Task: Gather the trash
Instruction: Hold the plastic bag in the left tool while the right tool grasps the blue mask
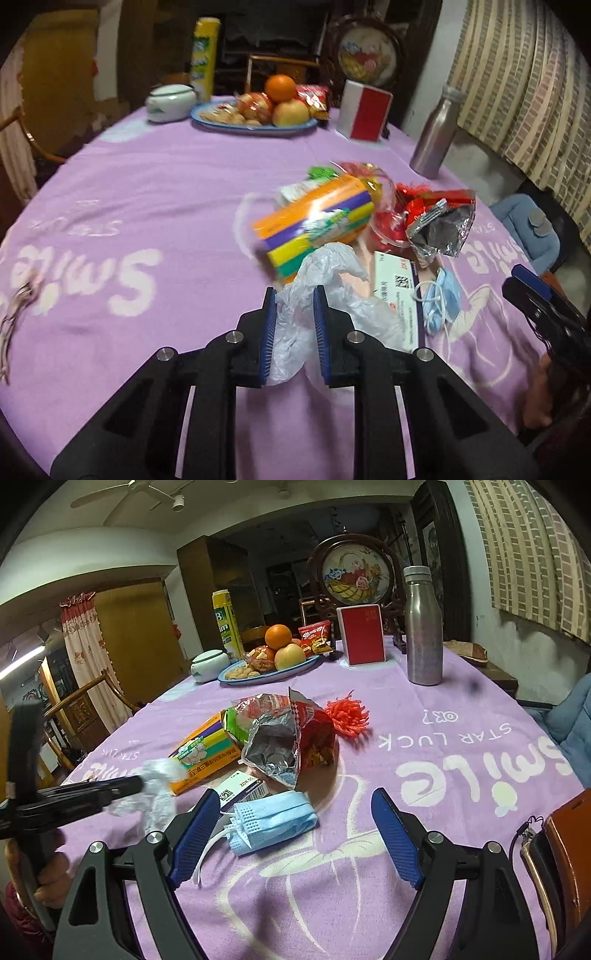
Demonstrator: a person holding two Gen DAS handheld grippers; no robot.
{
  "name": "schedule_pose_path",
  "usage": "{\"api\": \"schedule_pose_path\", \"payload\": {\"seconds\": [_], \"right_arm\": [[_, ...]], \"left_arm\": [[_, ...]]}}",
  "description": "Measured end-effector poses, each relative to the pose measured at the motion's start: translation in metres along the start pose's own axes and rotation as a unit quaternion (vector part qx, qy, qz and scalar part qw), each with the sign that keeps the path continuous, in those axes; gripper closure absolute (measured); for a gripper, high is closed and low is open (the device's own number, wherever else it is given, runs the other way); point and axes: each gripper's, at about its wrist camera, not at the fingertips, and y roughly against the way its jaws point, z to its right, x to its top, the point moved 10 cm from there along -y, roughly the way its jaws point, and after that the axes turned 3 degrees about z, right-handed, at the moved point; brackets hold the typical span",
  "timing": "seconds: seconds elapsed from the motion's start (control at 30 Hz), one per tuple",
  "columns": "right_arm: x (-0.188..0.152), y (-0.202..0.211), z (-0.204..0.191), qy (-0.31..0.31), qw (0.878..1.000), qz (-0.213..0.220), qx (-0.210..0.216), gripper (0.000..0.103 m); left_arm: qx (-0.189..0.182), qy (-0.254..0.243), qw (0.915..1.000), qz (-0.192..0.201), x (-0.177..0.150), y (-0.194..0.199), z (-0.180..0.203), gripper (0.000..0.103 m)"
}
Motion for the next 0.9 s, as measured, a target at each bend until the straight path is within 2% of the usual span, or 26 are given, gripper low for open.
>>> {"api": "schedule_pose_path", "payload": {"seconds": [0.23, 0.4, 0.57, 0.73, 0.8, 0.87, 0.9], "right_arm": [[-0.005, -0.006, -0.002, 0.006, 1.000, -0.022, 0.000, 0.020], [-0.019, -0.024, -0.014, 0.050, 0.995, -0.080, -0.022, 0.020], [-0.031, -0.039, -0.019, 0.064, 0.990, -0.127, -0.027, 0.020], [-0.031, -0.051, -0.020, 0.047, 0.987, -0.151, -0.008, 0.020], [-0.032, -0.060, -0.022, 0.022, 0.986, -0.167, 0.016, 0.020], [-0.033, -0.067, -0.020, 0.004, 0.984, -0.179, 0.021, 0.020], [-0.032, -0.068, -0.019, -0.001, 0.984, -0.179, 0.022, 0.027]], "left_arm": [[0.028, 0.038, 0.9988, 0.015, -0.010, 0.026, -0.039, 0.082], [0.029, 0.048, 0.9983, 0.016, -0.018, 0.032, -0.049, 0.082], [0.019, 0.044, 0.9988, 0.011, -0.024, 0.029, -0.047, 0.082], [0.013, 0.041, 0.9991, 0.001, -0.028, 0.025, -0.045, 0.082], [0.013, 0.041, 0.9991, -0.001, -0.028, 0.023, -0.045, 0.082], [0.013, 0.042, 0.9990, -0.003, -0.028, 0.021, -0.047, 0.082], [0.013, 0.043, 0.9990, -0.006, -0.028, 0.020, -0.047, 0.082]]}}
